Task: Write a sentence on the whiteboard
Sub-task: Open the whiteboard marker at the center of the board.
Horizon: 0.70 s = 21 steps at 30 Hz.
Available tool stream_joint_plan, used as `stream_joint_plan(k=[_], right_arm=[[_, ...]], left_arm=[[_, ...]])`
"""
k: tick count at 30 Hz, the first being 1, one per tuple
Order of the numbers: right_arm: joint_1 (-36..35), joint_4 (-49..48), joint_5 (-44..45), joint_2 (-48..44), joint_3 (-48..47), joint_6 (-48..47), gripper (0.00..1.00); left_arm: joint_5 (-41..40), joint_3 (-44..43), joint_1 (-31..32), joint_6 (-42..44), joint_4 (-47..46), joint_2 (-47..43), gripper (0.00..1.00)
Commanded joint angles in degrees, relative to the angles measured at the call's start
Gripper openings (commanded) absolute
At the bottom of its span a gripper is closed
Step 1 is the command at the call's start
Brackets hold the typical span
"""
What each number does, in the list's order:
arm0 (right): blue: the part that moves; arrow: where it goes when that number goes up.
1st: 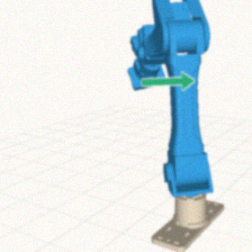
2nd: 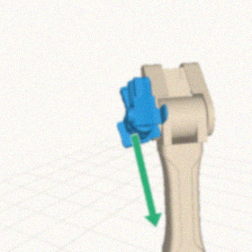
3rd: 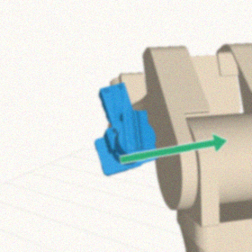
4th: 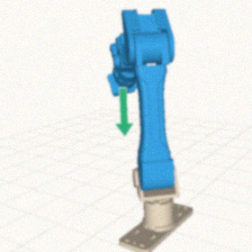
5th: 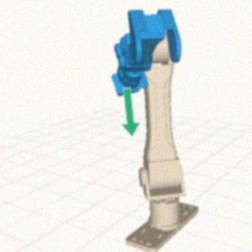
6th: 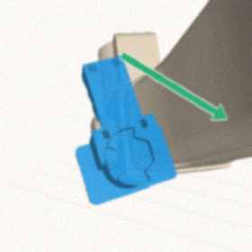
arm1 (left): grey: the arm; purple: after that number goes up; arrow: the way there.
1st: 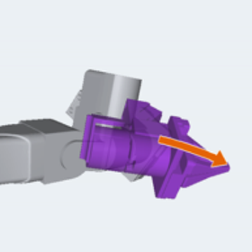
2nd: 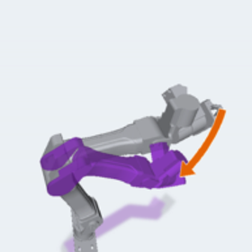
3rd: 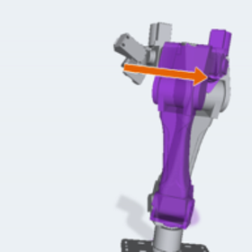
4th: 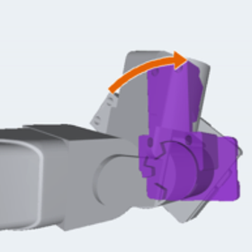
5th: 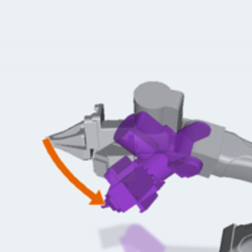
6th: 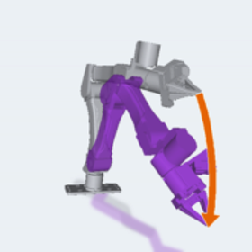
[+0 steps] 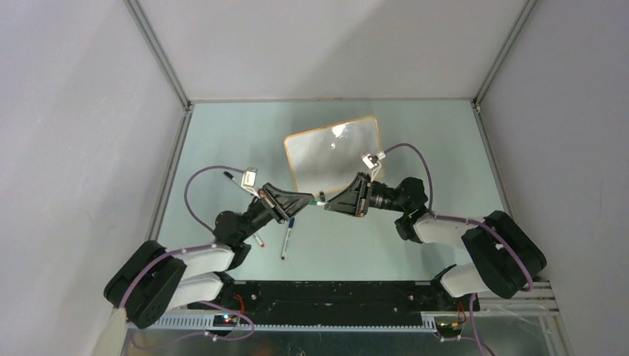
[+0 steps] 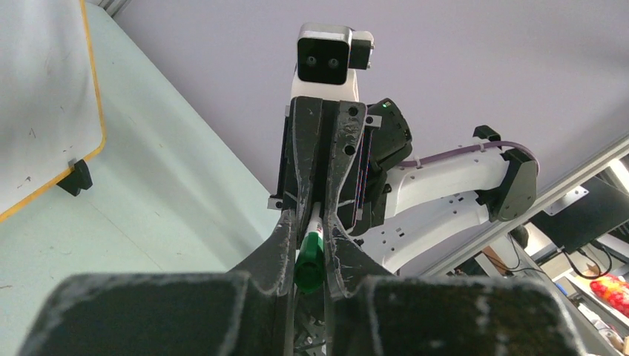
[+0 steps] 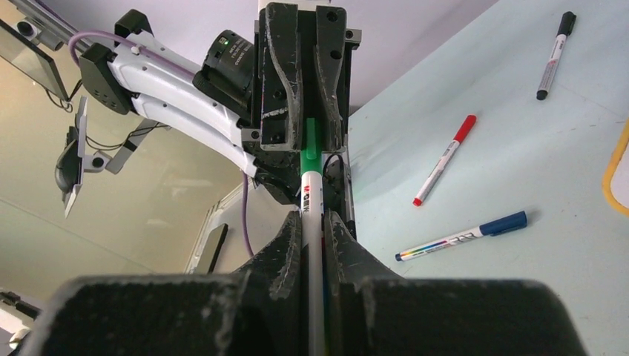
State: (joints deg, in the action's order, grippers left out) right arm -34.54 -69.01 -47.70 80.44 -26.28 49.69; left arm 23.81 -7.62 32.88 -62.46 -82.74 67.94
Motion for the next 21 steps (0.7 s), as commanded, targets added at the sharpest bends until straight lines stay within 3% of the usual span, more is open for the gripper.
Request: stream_joint_plan(k=[1, 4, 10, 14, 21], right_arm=[[2.1, -1.1, -2.6, -0.8, -2.0, -0.3, 0.00], [4.0, -2.1, -4.5, -0.1, -1.7, 0.3, 0.00], [6.9, -13.7, -6.4, 4.3, -0.6, 7.8, 0.00], [7.1, -14.9, -6.4, 5.7, -0.6, 8.8, 0.00], [8.9, -11.1, -3.0, 4.5, 0.5, 7.6, 0.00]], left_arm=[[-2.0, -0.2, -0.2, 4.1, 4.7, -5.6, 0.00], [-4.5, 0.6, -1.0, 5.4, 11.3, -10.4, 0.00], [-9.0, 2.7, -3.2, 7.8, 22.0, -20.7, 0.00], [-13.5, 3.5, -3.9, 9.7, 30.0, -27.7, 0.00], [-33.7, 3.8, -3.9, 9.4, 50.7, -38.9, 0.00]])
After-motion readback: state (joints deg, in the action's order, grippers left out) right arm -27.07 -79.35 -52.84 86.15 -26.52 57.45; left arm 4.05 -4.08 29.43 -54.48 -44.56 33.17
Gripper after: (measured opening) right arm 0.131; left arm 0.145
